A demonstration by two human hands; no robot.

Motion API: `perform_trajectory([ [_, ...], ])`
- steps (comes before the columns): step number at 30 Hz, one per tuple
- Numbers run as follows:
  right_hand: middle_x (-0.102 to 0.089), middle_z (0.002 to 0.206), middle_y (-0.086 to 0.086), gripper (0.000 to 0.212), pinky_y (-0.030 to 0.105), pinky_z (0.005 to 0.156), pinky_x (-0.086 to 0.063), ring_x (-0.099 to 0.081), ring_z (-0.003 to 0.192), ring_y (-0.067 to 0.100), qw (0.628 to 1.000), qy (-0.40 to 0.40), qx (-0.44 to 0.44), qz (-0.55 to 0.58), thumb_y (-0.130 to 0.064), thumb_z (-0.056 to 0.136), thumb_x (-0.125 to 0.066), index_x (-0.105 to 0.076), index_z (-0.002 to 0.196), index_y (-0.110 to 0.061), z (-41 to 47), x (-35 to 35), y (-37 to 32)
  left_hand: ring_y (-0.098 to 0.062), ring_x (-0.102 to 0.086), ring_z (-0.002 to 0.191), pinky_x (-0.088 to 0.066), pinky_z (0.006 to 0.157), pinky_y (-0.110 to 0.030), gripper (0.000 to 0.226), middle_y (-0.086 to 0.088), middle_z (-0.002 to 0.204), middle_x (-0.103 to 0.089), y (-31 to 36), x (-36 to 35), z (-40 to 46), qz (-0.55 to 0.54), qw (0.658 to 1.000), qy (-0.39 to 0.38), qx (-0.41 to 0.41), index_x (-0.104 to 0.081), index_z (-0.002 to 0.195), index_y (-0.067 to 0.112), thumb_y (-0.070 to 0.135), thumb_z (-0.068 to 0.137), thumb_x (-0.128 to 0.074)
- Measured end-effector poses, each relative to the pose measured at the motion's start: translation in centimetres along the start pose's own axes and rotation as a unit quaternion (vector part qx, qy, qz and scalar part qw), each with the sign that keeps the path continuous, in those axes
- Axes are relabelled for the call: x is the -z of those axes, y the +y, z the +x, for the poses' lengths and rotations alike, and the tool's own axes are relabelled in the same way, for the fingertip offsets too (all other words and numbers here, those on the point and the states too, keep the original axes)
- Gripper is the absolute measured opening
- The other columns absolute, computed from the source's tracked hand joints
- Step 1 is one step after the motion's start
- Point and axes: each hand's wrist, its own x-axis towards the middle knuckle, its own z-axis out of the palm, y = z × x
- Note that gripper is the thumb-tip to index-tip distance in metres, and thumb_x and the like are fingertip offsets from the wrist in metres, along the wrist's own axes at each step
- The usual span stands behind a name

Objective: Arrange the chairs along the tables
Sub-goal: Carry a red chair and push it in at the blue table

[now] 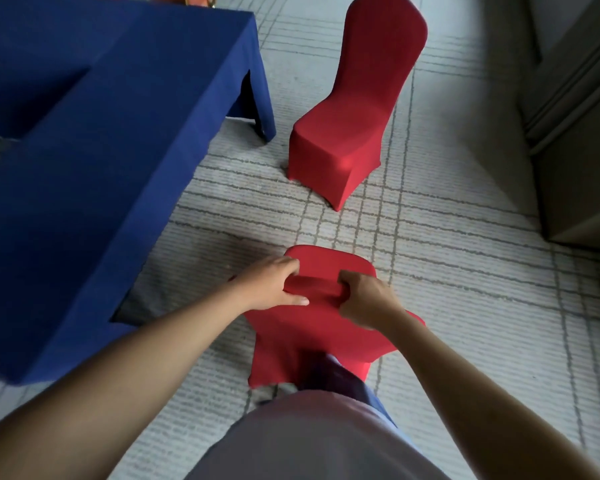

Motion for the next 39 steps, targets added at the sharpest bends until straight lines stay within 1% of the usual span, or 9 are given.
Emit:
perform_trajectory([
  [4, -0.052, 0.076, -0.009, 0.024, 0.031, 0.061, -0.037, -0.053, 0.077, 0.024, 0.999, -0.019, 0.042, -0.011, -0.019, 0.073, -0.061, -0.051, 0.093, -0.027, -1.9, -1.4, -1.0, -0.017, -0.055, 0.101, -0.048, 0.086, -0.039, 0.053, 0.010, 0.105, -0.055, -0.2, -1.2, -3.2, 0.010, 1.000, -0.008, -0.017, -0.046, 0.099, 0.029, 0.071, 0.072, -0.065],
  [7, -0.062, 0.086, -0.004, 0.028, 0.032, 0.064, -0.044, -0.062, 0.089, 0.027, 0.990, -0.079, 0.105, -0.045, -0.016, 0.073, -0.061, -0.053, 0.098, -0.025, -3.1, -1.9, -2.6, -0.024, -0.058, 0.109, -0.047, 0.091, -0.036, 0.056, -0.001, 0.118, -0.061, -0.2, -1.7, -6.2, 0.063, 0.996, -0.024, -0.055, -0.055, 0.116, 0.018, 0.057, 0.079, -0.070],
  [9, -0.065, 0.093, -0.002, 0.029, 0.028, 0.065, -0.038, -0.063, 0.096, 0.026, 0.984, -0.106, 0.131, -0.060, -0.016, 0.074, -0.060, -0.056, 0.101, -0.027, -3.5, -2.2, -3.2, -0.025, -0.058, 0.113, -0.044, 0.094, -0.035, 0.059, -0.004, 0.123, -0.061, 0.0, -2.0, -7.5, 0.087, 0.993, -0.034, -0.073, -0.055, 0.126, 0.016, 0.054, 0.082, -0.068],
  [15, -0.067, 0.117, 0.000, 0.054, 0.027, 0.078, -0.045, -0.061, 0.111, 0.026, 0.964, -0.121, 0.202, -0.121, -0.016, 0.074, -0.061, -0.058, 0.127, -0.027, -3.9, -3.1, -7.3, -0.024, -0.060, 0.113, -0.050, 0.091, -0.035, 0.065, -0.002, 0.125, -0.060, -1.8, -2.5, -13.2, 0.093, 0.995, 0.007, -0.031, -0.053, 0.134, 0.018, 0.058, 0.083, -0.062],
  [20, -0.067, 0.104, -0.001, 0.047, 0.027, 0.072, -0.044, -0.063, 0.102, 0.027, 0.950, -0.119, 0.252, -0.144, -0.013, 0.070, -0.060, -0.059, 0.114, -0.030, -2.0, -2.0, -11.9, -0.025, -0.059, 0.118, -0.049, 0.095, -0.037, 0.068, -0.003, 0.132, -0.058, -4.2, -1.0, -16.2, 0.074, 0.995, 0.058, 0.024, -0.052, 0.136, 0.017, 0.059, 0.084, -0.062],
  [27, -0.049, 0.075, -0.011, 0.033, 0.029, 0.067, -0.037, -0.057, 0.085, 0.019, 0.906, -0.158, 0.339, -0.198, -0.010, 0.070, -0.059, -0.055, 0.099, -0.024, 2.9, -2.5, -18.8, -0.023, -0.057, 0.121, -0.047, 0.098, -0.035, 0.071, 0.001, 0.138, -0.056, -9.1, 0.0, -18.9, 0.068, 0.990, 0.089, 0.082, -0.048, 0.143, 0.020, 0.060, 0.086, -0.057],
  [33, -0.066, 0.120, -0.007, 0.050, 0.031, 0.085, -0.049, -0.061, 0.114, 0.023, 0.841, -0.193, 0.438, -0.250, -0.018, 0.071, -0.060, -0.060, 0.120, -0.028, 10.9, -5.3, -26.0, -0.028, -0.061, 0.110, -0.046, 0.082, -0.036, 0.058, -0.001, 0.123, -0.060, -15.0, -0.8, -19.3, 0.000, 0.981, 0.076, 0.178, -0.051, 0.133, 0.022, 0.054, 0.086, -0.062],
  [37, -0.056, 0.085, -0.010, 0.026, 0.030, 0.066, -0.036, -0.062, 0.095, 0.020, 0.807, -0.222, 0.478, -0.267, -0.014, 0.073, -0.060, -0.057, 0.097, -0.024, 18.5, -6.3, -31.7, -0.025, -0.062, 0.110, -0.045, 0.080, -0.033, 0.060, 0.000, 0.123, -0.062, -20.6, -0.1, -17.5, -0.072, 0.961, 0.114, 0.240, -0.054, 0.134, 0.021, 0.055, 0.086, -0.063],
  [39, -0.058, 0.086, -0.010, 0.026, 0.030, 0.068, -0.038, -0.060, 0.090, 0.019, 0.796, -0.246, 0.486, -0.265, -0.013, 0.073, -0.059, -0.059, 0.097, -0.023, 22.5, -6.6, -33.8, -0.022, -0.058, 0.119, -0.043, 0.088, -0.031, 0.064, 0.001, 0.132, -0.059, -23.4, 1.0, -15.9, -0.115, 0.949, 0.119, 0.270, -0.051, 0.140, 0.020, 0.055, 0.088, -0.062],
])
